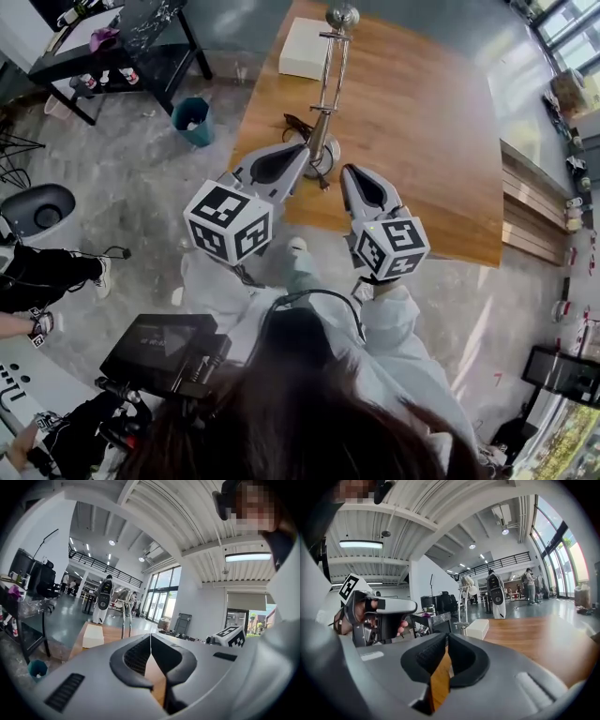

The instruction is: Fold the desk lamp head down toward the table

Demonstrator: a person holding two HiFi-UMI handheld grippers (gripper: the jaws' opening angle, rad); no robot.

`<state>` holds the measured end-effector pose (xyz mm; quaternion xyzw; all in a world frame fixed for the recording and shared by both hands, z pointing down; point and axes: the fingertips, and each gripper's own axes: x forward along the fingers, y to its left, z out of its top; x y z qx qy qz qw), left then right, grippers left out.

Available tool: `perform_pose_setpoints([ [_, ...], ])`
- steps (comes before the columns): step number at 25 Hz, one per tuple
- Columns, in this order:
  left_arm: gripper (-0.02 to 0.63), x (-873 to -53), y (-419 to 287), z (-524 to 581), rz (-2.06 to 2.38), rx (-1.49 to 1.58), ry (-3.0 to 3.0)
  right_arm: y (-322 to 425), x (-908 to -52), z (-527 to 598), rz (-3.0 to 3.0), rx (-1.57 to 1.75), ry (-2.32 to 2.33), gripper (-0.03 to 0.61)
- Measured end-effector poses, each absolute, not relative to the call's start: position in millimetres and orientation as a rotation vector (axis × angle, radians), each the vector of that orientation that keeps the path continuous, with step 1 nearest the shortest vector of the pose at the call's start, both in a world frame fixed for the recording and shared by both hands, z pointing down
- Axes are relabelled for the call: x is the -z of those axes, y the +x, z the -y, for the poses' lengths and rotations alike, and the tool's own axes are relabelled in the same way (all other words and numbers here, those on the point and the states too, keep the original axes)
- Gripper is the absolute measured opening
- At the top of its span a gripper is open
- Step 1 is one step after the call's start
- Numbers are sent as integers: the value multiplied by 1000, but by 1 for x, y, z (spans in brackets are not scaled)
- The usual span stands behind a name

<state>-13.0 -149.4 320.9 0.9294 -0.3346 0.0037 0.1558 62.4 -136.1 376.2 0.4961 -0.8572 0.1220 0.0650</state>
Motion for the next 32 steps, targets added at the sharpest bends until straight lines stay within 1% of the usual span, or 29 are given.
perform_pose_setpoints([
  [6,7,-323,3,229,855,20,2681,72,-402,206,2639,-421,1331,20],
  [9,66,-323,7,257,798,33,2677,71,-413,229,2682,-427,1215,40],
  [12,117,-329,8,276,699,-18,2700,63,-425,245,2713,-429,1103,91],
  [14,186,-333,11,286,623,-59,2722,58,-432,253,2732,-417,1037,120],
  [15,208,-334,14,291,584,-78,2734,56,-434,256,2742,-403,1005,137],
  [18,244,-341,26,300,448,-126,2738,52,-442,261,2753,-353,926,157],
  [20,247,-348,37,307,351,-150,2720,52,-448,267,2751,-338,896,175],
  [26,247,-348,57,346,149,-9,2634,47,-471,303,2733,-333,828,174],
  [32,245,-329,69,344,101,28,2656,43,-468,301,2747,-307,804,165],
])
